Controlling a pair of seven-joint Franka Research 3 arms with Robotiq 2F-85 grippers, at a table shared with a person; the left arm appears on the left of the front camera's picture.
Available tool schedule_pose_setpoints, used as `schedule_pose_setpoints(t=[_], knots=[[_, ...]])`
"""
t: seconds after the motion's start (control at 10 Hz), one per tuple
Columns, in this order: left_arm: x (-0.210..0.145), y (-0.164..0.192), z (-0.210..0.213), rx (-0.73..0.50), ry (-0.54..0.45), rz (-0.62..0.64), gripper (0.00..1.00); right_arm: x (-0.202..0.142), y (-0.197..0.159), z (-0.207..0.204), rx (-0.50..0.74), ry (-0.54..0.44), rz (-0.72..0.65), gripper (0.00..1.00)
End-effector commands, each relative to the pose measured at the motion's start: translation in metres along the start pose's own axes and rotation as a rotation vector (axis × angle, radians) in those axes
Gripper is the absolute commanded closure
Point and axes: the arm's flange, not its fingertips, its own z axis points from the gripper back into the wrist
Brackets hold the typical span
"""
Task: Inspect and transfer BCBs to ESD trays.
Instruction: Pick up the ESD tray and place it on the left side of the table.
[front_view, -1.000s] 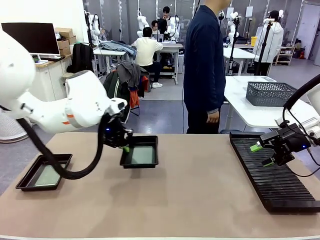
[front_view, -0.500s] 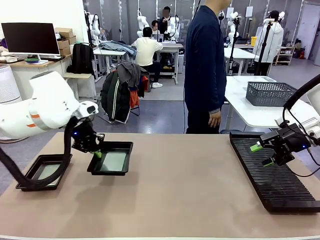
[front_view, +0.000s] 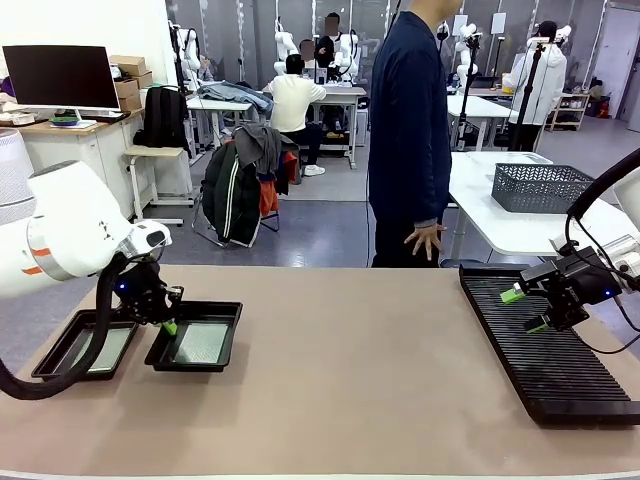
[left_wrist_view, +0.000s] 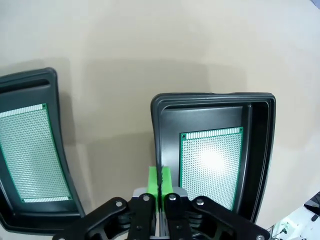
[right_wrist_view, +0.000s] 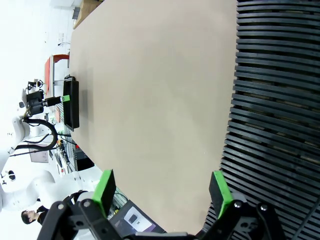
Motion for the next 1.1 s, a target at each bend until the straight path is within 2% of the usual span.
schedule_pose_setpoints(t=[0.0,0.6,1.0], knots=[[-0.008,0.018,-0.003,0.031,-0.021,-0.009,1.00,0.001,0.000,0.000,-0.016,-0.001,-0.007,0.00],[-0.017,0.030,-0.021,0.096,-0.076,-0.028,1.00,0.001,0.000,0.000,-0.016,-0.001,-0.007,0.00],[-0.015,0.025,-0.029,0.147,-0.050,-0.041,1.00,0.001,0.000,0.000,-0.016,-0.001,-0.007,0.00]])
